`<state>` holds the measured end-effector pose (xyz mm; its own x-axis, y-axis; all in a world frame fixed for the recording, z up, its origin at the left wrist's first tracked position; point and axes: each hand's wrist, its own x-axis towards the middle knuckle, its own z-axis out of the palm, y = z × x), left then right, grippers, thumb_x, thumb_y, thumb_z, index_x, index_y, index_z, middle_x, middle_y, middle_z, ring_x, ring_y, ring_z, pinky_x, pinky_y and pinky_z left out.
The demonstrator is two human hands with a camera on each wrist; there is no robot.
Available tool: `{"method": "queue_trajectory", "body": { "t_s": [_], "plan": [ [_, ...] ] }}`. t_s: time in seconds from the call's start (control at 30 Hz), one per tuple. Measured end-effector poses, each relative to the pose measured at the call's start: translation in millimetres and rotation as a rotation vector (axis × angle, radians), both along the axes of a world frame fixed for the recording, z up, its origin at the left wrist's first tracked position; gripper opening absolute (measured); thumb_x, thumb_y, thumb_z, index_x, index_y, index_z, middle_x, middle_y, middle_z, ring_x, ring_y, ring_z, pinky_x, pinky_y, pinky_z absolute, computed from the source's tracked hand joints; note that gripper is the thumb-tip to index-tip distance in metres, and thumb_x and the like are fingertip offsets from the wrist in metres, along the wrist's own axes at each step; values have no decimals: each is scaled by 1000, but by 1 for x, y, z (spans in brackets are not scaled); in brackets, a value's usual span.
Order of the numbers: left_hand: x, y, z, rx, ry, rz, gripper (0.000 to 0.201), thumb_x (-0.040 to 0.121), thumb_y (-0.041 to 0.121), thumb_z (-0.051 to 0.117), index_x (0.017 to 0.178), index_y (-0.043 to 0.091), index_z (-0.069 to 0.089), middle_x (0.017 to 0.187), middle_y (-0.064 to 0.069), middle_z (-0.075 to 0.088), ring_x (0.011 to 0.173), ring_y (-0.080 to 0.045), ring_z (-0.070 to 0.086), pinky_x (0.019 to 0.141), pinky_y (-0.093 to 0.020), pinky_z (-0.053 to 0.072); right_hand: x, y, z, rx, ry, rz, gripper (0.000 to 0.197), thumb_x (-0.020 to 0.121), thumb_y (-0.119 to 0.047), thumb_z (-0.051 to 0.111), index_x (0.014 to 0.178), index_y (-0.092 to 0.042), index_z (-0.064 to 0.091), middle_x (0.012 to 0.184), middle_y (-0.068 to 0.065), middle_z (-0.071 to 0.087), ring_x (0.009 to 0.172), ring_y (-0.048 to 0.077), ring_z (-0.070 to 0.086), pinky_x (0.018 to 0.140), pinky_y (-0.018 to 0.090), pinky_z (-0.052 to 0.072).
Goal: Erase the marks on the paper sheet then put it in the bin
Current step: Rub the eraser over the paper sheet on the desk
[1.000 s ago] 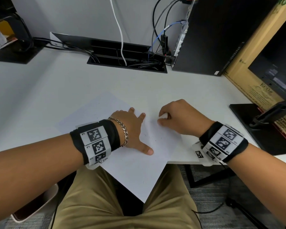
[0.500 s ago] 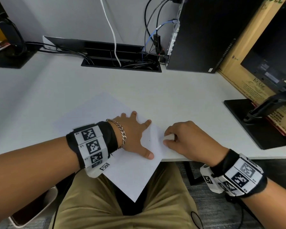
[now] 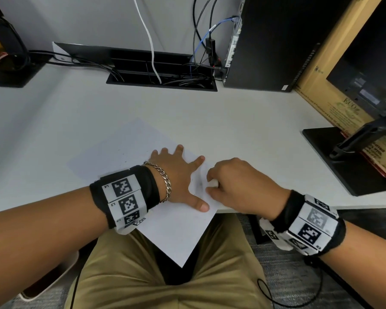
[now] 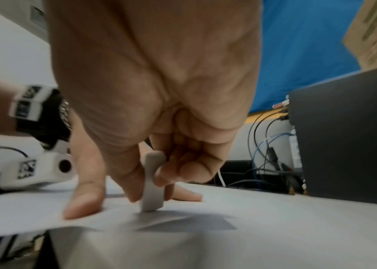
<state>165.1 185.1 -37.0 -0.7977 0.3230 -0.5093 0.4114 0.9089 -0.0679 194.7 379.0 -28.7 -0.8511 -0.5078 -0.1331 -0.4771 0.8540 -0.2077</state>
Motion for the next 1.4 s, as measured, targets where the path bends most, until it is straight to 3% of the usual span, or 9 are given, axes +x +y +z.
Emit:
{"method": "queue_trajectory", "body": {
  "t_s": [0.17, 0.33, 0.5, 0.63, 0.8, 0.97, 1.1, 1.23, 1.4],
  "plan": [
    [0, 2, 5, -43, -3, -2, 133, 58, 108, 42, 158, 50, -23, 172, -17, -18, 155, -51, 12, 125, -64, 12, -24, 13, 6, 23, 40, -116, 33, 96, -41, 59, 121, -23, 70, 105, -2, 69, 105, 19, 60, 80, 28, 45],
    [0, 4, 7, -56, -16, 11, 134, 57, 108, 43, 158, 50, -23, 172, -17, -19, 155, -51, 12, 125, -66, 10, -3, 0, 4, 64, -2, 15, 24, 95, -39, 56, 102, -21, 71, 92, -2, 63, 90, 20, 61, 78, 37, 54],
    [1, 6, 10, -71, -22, 11, 134, 58, 108, 43, 158, 50, -25, 172, -17, -19, 155, -51, 12, 124, -67, 9, -24, 9, 8, 70, 42, -85, 29, 96, -39, 57, 114, -21, 72, 101, -1, 67, 97, 21, 63, 81, 36, 54],
    [1, 5, 10, -72, -23, 19, 135, 57, 108, 43, 158, 50, -25, 172, -17, -20, 155, -51, 12, 124, -68, 9, -9, 2, 6, 84, -5, 51, 26, 96, -38, 58, 108, -20, 72, 94, -2, 65, 88, 19, 60, 79, 38, 54],
    [1, 6, 11, -72, -5, 12, 135, 57, 109, 42, 158, 49, -24, 172, -17, -19, 155, -52, 13, 123, -69, 10, -22, 15, 12, 42, 10, -56, 35, 97, -41, 61, 125, -23, 70, 103, -2, 69, 99, 18, 63, 86, 34, 53],
    [1, 6, 9, -91, -7, 22, 135, 53, 112, 38, 156, 52, -27, 172, -15, -20, 155, -51, 14, 120, -74, 9, -11, 8, 10, 57, 1, 69, 30, 98, -39, 59, 120, -22, 72, 98, -3, 68, 85, 12, 54, 82, 34, 52],
    [1, 6, 9, -94, -1, 20, 133, 52, 112, 35, 155, 54, -27, 173, -13, -20, 155, -50, 14, 118, -77, 10, -25, 17, 13, 49, 37, -37, 34, 97, -40, 61, 123, -21, 71, 103, -1, 70, 94, 17, 62, 84, 34, 52],
    [2, 6, 10, -100, -2, 27, 133, 53, 112, 36, 155, 54, -27, 173, -12, -20, 155, -51, 14, 118, -77, 8, -6, 8, 11, 91, 11, 113, 29, 99, -37, 58, 118, -21, 72, 98, -3, 65, 88, 17, 60, 79, 34, 51],
    [1, 6, 11, -105, -12, 26, 133, 53, 112, 35, 154, 53, -29, 172, -13, -22, 156, -50, 13, 117, -78, 9, -25, 21, 12, 64, 33, -35, 35, 98, -39, 61, 126, -21, 70, 108, 0, 69, 98, 19, 63, 87, 36, 52]
  ]
}}
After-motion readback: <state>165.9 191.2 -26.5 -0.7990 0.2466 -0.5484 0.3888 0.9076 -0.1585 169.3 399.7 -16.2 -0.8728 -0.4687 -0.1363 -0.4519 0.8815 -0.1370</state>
